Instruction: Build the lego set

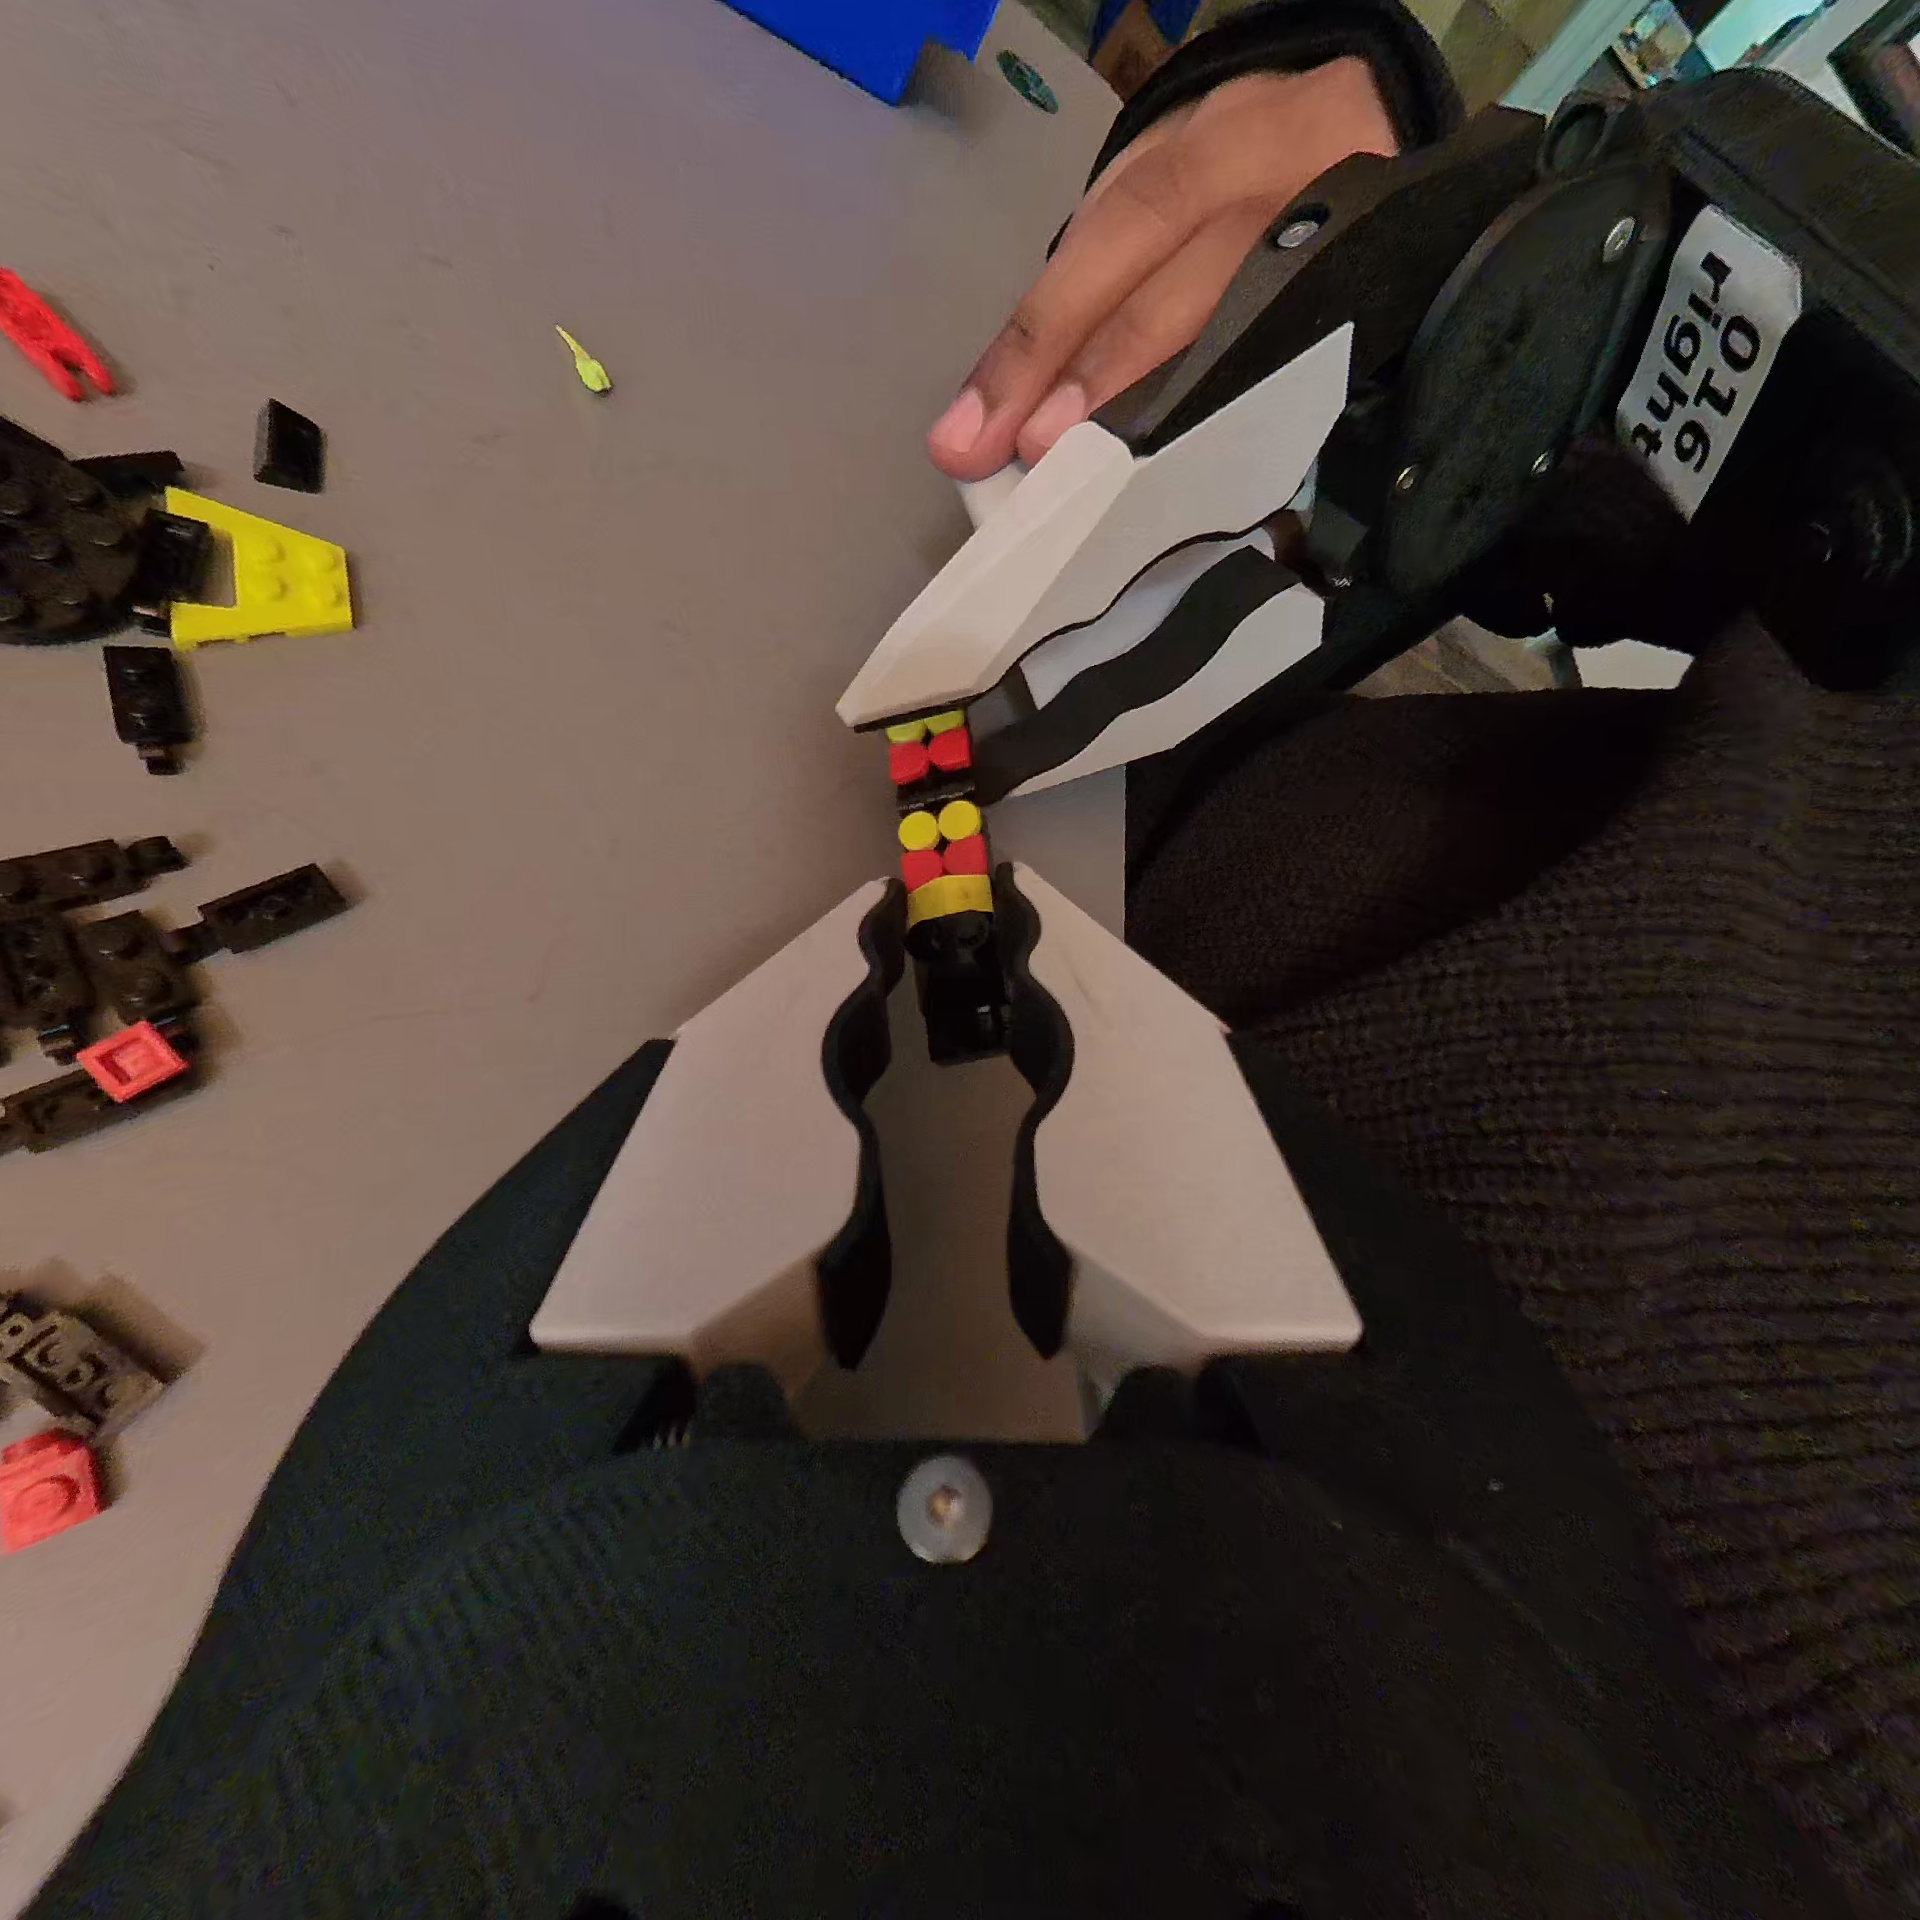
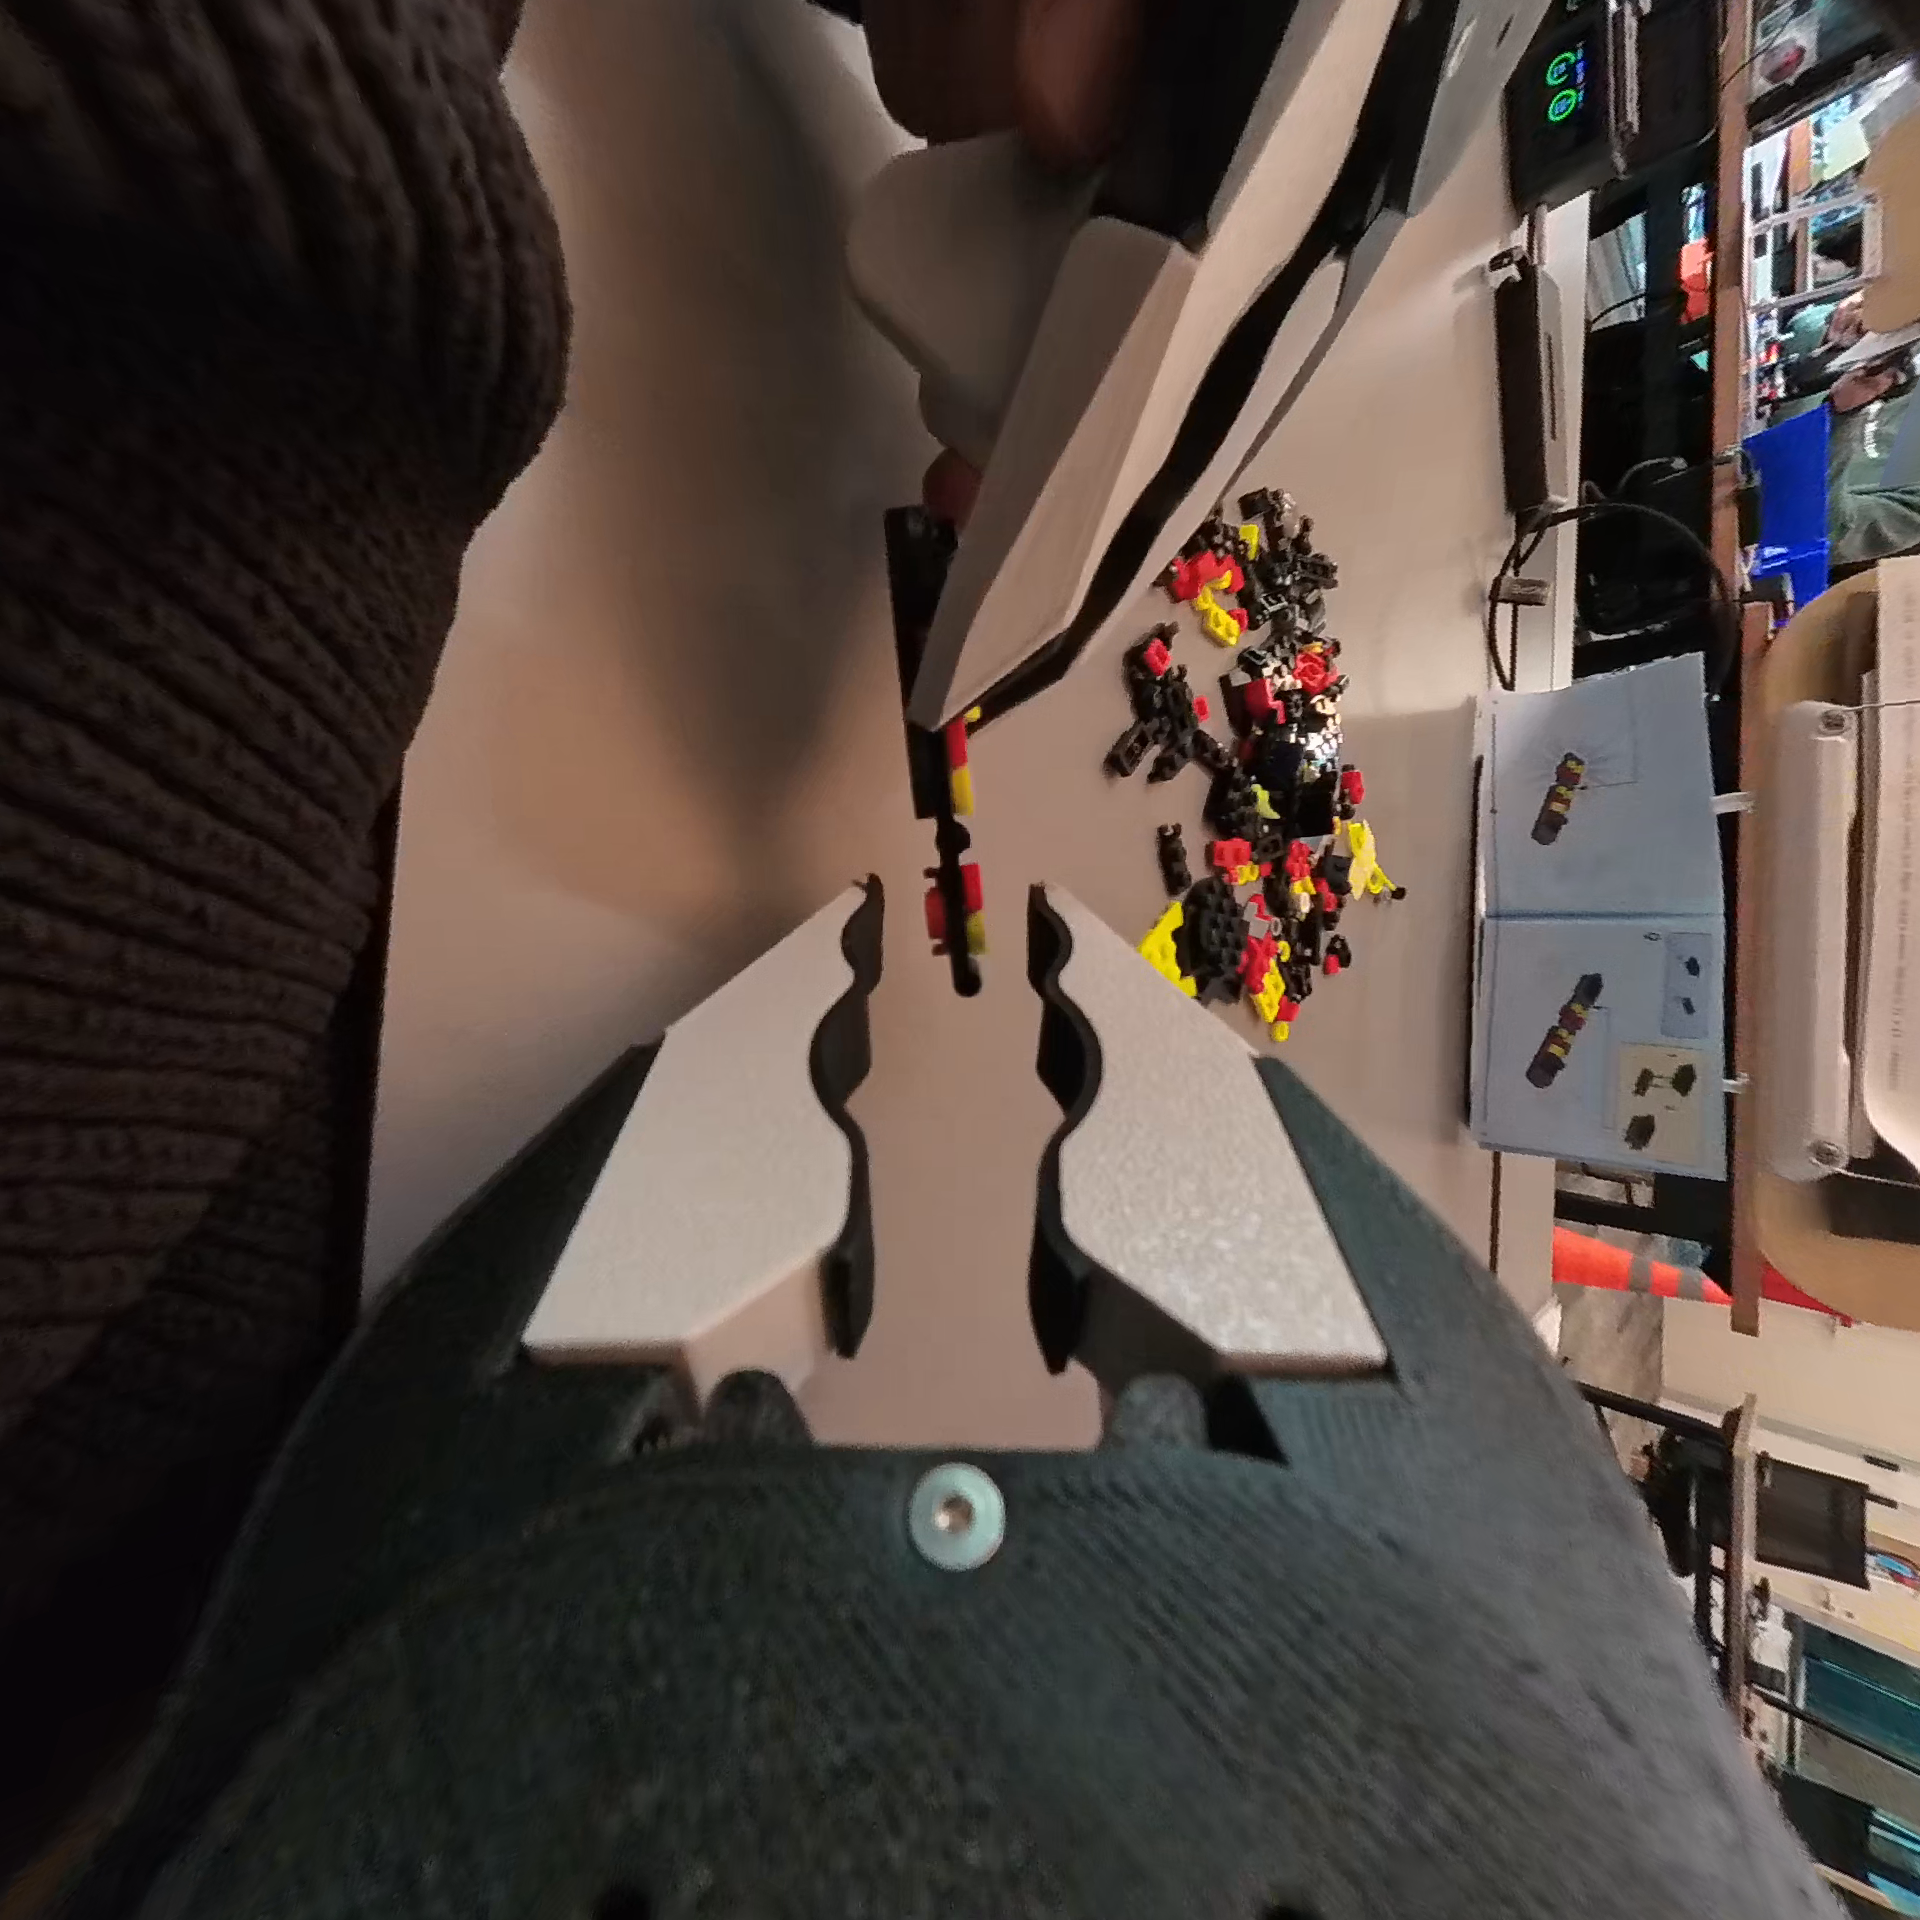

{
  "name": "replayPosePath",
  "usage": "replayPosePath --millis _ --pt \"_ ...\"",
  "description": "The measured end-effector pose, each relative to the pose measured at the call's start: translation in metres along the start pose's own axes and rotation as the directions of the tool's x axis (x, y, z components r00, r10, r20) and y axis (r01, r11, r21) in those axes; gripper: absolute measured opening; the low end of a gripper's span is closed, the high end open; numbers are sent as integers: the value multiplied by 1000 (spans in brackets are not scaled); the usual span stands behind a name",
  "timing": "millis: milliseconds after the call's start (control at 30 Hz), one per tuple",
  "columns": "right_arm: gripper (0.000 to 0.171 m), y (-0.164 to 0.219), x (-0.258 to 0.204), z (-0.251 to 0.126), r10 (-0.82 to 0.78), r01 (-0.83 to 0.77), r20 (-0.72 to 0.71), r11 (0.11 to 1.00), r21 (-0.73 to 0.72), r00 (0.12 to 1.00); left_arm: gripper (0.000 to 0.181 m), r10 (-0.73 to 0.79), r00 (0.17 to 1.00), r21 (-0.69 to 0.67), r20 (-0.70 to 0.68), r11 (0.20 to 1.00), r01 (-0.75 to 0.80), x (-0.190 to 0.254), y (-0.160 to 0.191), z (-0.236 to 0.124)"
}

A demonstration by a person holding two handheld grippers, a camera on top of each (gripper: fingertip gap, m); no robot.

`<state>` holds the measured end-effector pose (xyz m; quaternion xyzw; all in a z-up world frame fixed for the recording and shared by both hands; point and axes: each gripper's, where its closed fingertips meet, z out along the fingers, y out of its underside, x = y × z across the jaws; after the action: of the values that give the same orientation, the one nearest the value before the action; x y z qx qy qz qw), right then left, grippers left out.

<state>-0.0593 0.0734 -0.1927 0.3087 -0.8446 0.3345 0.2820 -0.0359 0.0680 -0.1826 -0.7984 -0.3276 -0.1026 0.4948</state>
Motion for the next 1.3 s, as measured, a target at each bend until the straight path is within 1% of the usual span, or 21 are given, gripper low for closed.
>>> replayPosePath --millis 100,267,300,333,367,667,700,733,767,800,867,900,1000,1100,1200,1233,1300 --pt "23 0 0 0 3 -3 -2 1000 2 1000 15 -9 1000 5 -10 1000 9 1 0 1" --pt "21 -1 0 0 5 -5 -5 1000 4 1000 15 -20 1000 16 -24 1000 20 3 -3 0" --pt "18 -1 1 0 4 -4 -7 1000 5 1000 15 -21 999 17 -27 1000 22 3 -3 0" --pt "11 -2 1 -1 2 -2 -9 1000 8 1000 15 -23 999 17 -29 1000 24 4 -3 0" --pt "10 -2 0 -1 -1 2 -8 1000 9 1000 14 -25 999 16 -32 1000 25 4 -3 0" --pt "9 -1 -9 0 -2 3 55 1000 -22 999 14 -13 999 2 -32 1000 13 5 0 2" --pt "9 -1 -10 0 0 2 59 1000 -24 998 17 -6 1000 9 -17 1000 7 4 -1 2" --pt "8 0 -9 0 -2 4 53 1000 -30 999 33 12 1000 14 -1 1000 -12 4 -3 2" --pt "8 2 -7 0 -6 7 42 999 -38 999 44 51 999 12 17 999 -51 4 -4 1" --pt "9 3 -4 0 -1 2 30 999 -43 1000 52 104 993 12 53 994 -105 3 -6 -1" --pt "8 6 2 -1 34 -33 15 998 -46 999 59 245 959 4 146 969 -248 -2 -10 -6" --pt "8 8 5 -2 60 -59 11 997 -52 998 60 324 926 -15 194 945 -327 -5 -10 -8" --pt "8 12 11 -4 150 -149 18 988 -48 988 56 499 812 -84 303 863 -499 -14 -8 -8" --pt "8 11 12 -8 238 -238 65 971 -15 969 51 581 732 -111 356 804 -585 -16 -10 -4" --pt "8 13 13 -9 276 -276 80 961 -15 958 42 632 651 -126 421 751 -648 -20 -18 -8" --pt "8 14 13 -9 281 -280 81 960 -21 956 38 639 633 -124 436 740 -662 -20 -20 -9" --pt "8 14 11 -9 288 -286 91 958 -29 953 31 643 624 -108 444 729 -675 -18 -23 -11"
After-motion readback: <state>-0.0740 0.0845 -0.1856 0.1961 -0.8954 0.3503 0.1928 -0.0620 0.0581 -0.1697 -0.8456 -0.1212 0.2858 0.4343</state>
